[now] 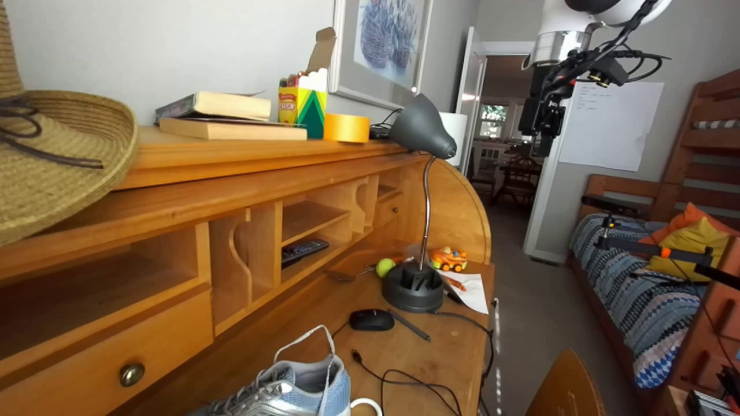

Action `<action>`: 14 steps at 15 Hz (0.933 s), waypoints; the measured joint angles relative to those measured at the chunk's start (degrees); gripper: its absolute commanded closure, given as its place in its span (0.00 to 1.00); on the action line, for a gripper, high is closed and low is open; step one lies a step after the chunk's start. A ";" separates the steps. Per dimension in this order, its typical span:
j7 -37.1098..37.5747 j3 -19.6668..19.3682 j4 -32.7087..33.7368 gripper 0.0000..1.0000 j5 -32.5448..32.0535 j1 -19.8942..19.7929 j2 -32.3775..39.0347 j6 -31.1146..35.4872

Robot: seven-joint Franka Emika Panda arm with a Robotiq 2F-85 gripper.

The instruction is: Press a button on the lamp stand

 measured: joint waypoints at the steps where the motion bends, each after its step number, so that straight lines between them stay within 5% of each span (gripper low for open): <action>1: -1.11 -0.64 -0.47 0.00 -0.23 -0.58 0.05 1.54; 9: -7.09 -8.05 -3.94 0.00 4.47 -3.81 2.13 20.87; 14: -7.79 -9.04 -4.02 0.00 5.81 -3.95 4.10 23.71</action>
